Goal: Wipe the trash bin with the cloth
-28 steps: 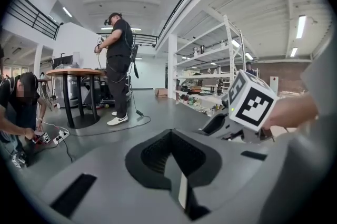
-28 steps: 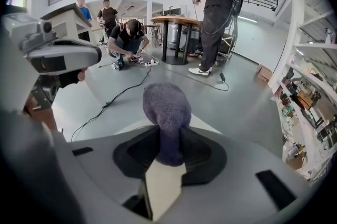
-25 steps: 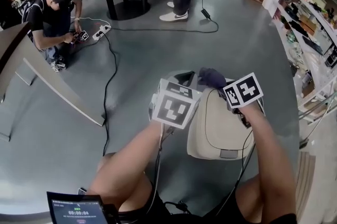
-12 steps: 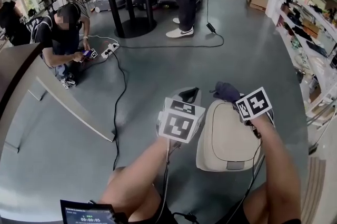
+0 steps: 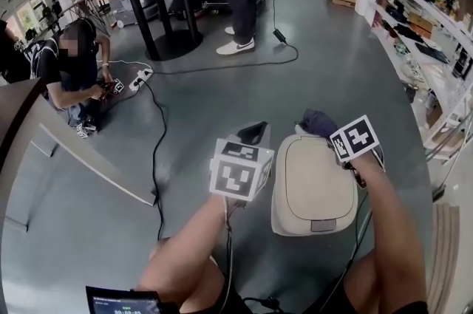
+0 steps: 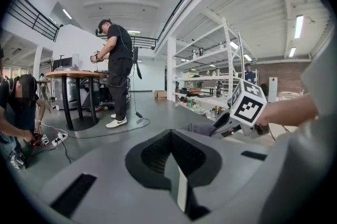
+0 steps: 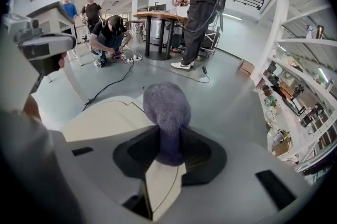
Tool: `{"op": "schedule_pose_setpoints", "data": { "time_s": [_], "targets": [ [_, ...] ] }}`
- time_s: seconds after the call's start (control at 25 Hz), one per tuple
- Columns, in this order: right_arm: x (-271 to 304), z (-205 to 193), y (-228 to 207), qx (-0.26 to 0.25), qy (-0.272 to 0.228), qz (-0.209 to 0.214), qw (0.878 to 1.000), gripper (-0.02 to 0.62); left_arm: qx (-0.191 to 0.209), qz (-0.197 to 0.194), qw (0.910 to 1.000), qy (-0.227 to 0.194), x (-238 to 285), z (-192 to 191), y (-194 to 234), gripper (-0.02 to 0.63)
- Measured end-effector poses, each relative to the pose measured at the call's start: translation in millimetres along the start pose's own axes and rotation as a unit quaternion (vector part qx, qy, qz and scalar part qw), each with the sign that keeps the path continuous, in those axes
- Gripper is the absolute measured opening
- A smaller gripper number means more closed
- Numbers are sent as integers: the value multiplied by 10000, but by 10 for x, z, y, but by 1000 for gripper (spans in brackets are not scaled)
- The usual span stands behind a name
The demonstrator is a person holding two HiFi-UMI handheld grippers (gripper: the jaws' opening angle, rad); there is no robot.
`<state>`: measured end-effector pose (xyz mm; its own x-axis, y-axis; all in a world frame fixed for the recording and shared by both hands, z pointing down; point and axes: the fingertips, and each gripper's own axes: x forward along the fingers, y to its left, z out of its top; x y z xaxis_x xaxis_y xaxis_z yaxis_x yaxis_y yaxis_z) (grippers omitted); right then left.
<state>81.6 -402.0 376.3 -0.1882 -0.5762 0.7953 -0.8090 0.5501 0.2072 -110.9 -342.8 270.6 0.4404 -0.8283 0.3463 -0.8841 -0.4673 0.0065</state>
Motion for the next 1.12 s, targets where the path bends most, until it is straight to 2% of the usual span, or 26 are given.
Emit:
{"op": "schedule_pose_setpoints", "data": {
  "time_s": [0.56,0.68,0.88,1.0,1.12],
  "targets": [
    [-80,-217,-238,125,99,-252,9996,114,143,-111,9998,98,-14,-13,-82,0],
    [-130,-175,-235,40,-67,-331,9994,114,141,-87,9998,97,-15,-47,-58,-2],
    [-405,247,184,-115,-727,103,9972,114,29,-146,9998,93,-5,-26,-44,-2],
    [-530,398,583,-444,-863,451,9943,114,-61,-155,9998,66,-34,15,-46,-2],
    [-542,412,980,-838,-794,737,9906,114,-106,-149,9998,35,-84,13,-20,-2]
  ]
}}
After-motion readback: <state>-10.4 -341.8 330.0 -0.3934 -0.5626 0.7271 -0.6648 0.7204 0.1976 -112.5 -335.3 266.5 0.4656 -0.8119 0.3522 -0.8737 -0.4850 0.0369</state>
